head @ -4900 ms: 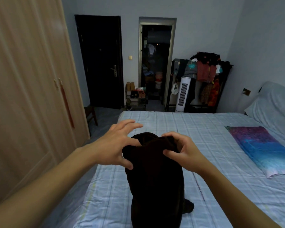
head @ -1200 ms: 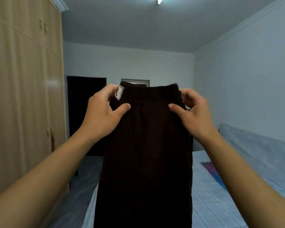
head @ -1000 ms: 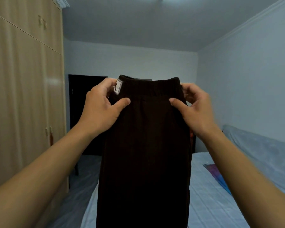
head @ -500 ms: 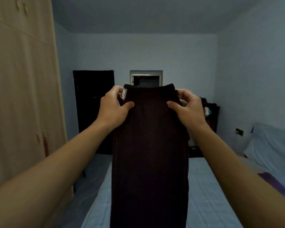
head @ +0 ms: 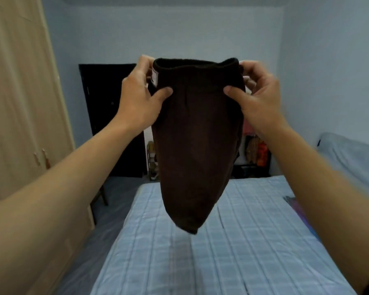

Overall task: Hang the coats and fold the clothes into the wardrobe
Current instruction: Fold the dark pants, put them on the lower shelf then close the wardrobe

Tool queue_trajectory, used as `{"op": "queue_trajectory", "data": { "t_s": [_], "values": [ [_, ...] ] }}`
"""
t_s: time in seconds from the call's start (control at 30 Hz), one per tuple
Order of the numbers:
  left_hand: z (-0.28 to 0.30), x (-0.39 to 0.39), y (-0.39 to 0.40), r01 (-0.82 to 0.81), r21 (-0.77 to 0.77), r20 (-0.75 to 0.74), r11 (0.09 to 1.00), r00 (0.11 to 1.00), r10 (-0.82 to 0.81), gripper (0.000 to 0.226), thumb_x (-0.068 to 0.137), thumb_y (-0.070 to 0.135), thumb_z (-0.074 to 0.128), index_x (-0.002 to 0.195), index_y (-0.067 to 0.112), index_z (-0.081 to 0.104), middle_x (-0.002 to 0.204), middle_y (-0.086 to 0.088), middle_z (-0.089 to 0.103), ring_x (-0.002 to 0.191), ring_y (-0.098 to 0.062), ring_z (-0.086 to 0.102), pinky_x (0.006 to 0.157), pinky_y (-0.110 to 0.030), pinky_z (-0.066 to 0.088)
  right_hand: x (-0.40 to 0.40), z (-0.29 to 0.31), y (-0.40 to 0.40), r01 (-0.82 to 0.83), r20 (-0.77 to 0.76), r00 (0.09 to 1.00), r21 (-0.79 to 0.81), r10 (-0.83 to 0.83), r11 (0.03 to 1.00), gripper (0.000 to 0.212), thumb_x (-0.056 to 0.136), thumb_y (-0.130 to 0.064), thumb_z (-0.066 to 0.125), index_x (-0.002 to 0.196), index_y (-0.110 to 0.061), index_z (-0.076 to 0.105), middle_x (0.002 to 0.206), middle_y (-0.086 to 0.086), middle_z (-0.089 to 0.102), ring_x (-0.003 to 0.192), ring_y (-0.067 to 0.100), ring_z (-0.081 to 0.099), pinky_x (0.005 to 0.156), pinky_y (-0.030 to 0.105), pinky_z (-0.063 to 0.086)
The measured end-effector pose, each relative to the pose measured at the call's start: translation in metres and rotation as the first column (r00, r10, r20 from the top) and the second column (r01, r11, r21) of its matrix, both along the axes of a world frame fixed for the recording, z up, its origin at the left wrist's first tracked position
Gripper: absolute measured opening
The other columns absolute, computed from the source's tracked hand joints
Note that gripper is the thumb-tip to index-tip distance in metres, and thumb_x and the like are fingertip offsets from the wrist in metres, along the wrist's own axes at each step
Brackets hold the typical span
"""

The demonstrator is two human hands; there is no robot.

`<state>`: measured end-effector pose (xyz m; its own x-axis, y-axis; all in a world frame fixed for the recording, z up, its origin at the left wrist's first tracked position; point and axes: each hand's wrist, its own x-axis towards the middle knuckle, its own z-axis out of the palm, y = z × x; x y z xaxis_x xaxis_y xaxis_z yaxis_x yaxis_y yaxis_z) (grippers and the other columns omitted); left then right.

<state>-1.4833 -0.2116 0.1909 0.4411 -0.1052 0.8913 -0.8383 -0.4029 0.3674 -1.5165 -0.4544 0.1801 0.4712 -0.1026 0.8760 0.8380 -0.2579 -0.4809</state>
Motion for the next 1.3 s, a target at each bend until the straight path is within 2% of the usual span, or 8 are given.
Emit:
{"op": "queue_trajectory", "data": {
  "t_s": [0.13,0.33,0.5,0.63,0.73,0.87,1.03,1.3],
  "values": [
    [-0.077,-0.044,0.022,0.084,0.015,-0.131,0.996,0.988,-0.082,0.032,0.084,0.009,0.075,0.108,0.016,0.056,0.098,0.01,0.063,0.097,-0.011,0.065,0.084,-0.045,0.058,-0.046,-0.071,0.006,-0.036,-0.142,0.989,-0.05,0.029,0.998,0.036,0.083,0.007,0.073,0.11,-0.013,0.061,0.102,-0.002,0.066,0.096,0.014,0.068,0.086,0.027,0.055],
    [-0.191,-0.131,0.062,0.145,0.032,-0.385,0.989,0.915,-0.122,0.035,0.08,0.006,0.08,0.104,0.02,0.059,0.094,0.014,0.063,0.09,0.0,0.063,0.077,-0.024,0.055,-0.138,-0.185,0.046,-0.026,-0.371,0.929,-0.027,0.015,0.999,0.035,0.081,0.012,0.072,0.11,-0.003,0.06,0.099,0.002,0.069,0.094,0.009,0.069,0.085,0.025,0.056],
    [-0.297,-0.232,0.113,0.206,0.087,-0.544,0.975,0.829,-0.127,0.037,0.076,0.006,0.083,0.1,0.025,0.061,0.091,0.02,0.063,0.092,-0.002,0.062,0.075,-0.014,0.048,-0.247,-0.287,0.083,-0.066,-0.545,0.839,-0.068,0.018,0.996,0.037,0.079,0.015,0.071,0.102,-0.013,0.062,0.093,-0.011,0.067,0.095,0.011,0.068,0.083,0.026,0.055],
    [-0.363,-0.308,0.145,0.287,0.063,-0.645,0.956,0.743,-0.181,0.041,0.073,0.004,0.083,0.097,0.028,0.06,0.089,0.013,0.066,0.088,-0.011,0.066,0.078,-0.034,0.056,-0.329,-0.356,0.106,-0.075,-0.639,0.77,-0.073,0.011,0.995,0.036,0.077,0.008,0.075,0.102,-0.015,0.063,0.091,-0.009,0.065,0.089,0.01,0.065,0.08,0.025,0.053],
    [-0.399,-0.358,0.157,0.295,0.058,-0.718,0.954,0.676,-0.165,0.041,0.072,0.004,0.082,0.095,0.03,0.059,0.091,0.013,0.066,0.089,-0.011,0.065,0.08,-0.039,0.056,-0.372,-0.397,0.119,-0.04,-0.712,0.702,-0.061,-0.015,0.997,0.036,0.075,-0.002,0.076,0.101,-0.023,0.064,0.09,-0.006,0.066,0.087,0.014,0.066,0.079,0.028,0.052],
    [-0.425,-0.391,0.164,0.303,0.093,-0.751,0.949,0.647,-0.133,0.043,0.073,0.005,0.082,0.096,0.032,0.058,0.092,0.015,0.066,0.092,-0.008,0.064,0.081,-0.034,0.056,-0.406,-0.423,0.129,-0.01,-0.783,0.622,-0.032,-0.019,0.999,0.036,0.074,-0.001,0.074,0.098,-0.027,0.067,0.097,0.003,0.071,0.097,0.022,0.07,0.086,0.036,0.054],
    [-0.425,-0.391,0.162,0.269,0.065,-0.761,0.961,0.636,-0.127,0.043,0.073,0.005,0.083,0.097,0.032,0.059,0.092,0.015,0.067,0.093,-0.006,0.064,0.08,-0.029,0.056,-0.41,-0.424,0.129,0.013,-0.786,0.616,-0.043,-0.042,0.999,0.035,0.075,-0.003,0.075,0.103,-0.021,0.069,0.101,0.004,0.073,0.1,0.023,0.07,0.09,0.042,0.056],
    [-0.419,-0.349,0.135,0.223,-0.001,-0.765,0.975,0.627,-0.145,0.042,0.076,0.004,0.082,0.104,0.03,0.063,0.097,0.017,0.068,0.098,0.0,0.063,0.076,-0.016,0.052,-0.366,-0.425,0.104,0.041,-0.794,0.607,0.001,-0.024,0.999,0.034,0.08,0.007,0.074,0.108,-0.012,0.068,0.102,0.005,0.074,0.1,0.023,0.071,0.086,0.034,0.057]
  ]
}}
